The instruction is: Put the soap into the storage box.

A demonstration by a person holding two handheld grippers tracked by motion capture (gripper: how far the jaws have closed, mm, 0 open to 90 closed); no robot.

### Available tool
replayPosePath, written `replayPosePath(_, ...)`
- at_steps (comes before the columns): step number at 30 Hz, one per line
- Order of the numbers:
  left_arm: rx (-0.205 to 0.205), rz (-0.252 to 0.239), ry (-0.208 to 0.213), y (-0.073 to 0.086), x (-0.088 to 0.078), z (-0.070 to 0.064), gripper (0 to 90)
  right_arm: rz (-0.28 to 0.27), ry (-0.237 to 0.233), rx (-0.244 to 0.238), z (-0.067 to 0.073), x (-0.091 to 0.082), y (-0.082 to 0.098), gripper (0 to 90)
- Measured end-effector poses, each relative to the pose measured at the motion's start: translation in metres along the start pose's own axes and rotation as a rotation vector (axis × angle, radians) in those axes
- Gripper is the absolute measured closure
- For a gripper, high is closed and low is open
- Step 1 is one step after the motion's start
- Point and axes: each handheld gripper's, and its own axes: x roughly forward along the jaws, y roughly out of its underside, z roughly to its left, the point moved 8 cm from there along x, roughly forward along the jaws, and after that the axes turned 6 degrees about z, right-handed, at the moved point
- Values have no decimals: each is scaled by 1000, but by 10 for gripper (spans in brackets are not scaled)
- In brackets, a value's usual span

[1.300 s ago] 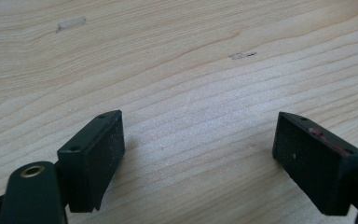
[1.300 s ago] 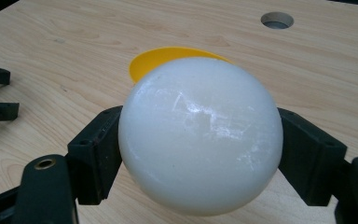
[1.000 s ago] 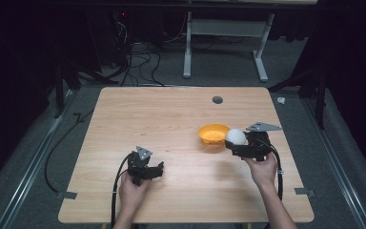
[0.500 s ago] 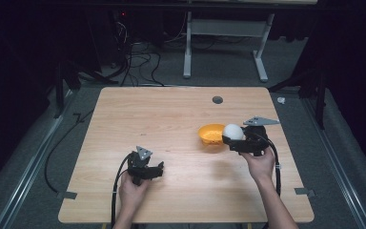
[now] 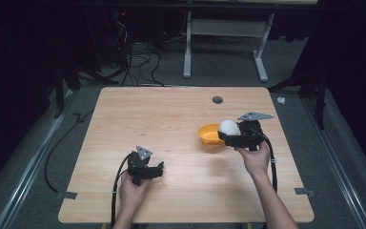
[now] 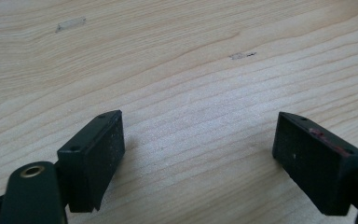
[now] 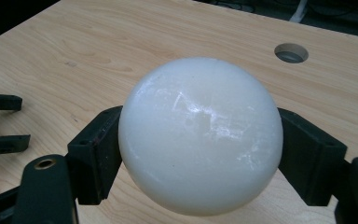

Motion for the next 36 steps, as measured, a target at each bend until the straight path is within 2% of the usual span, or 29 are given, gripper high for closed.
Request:
replayPosePath(17, 1, -1, 1, 0, 0, 0, 171, 21, -3, -19, 10, 22, -14, 234)
replayPosePath(25, 2, -1, 1, 0, 0, 0, 171, 43, 0, -19, 10, 34, -13, 234)
replayPosePath(36, 4, 0, 3, 0, 0, -1, 171, 99, 43, -34, 6, 62, -7, 234)
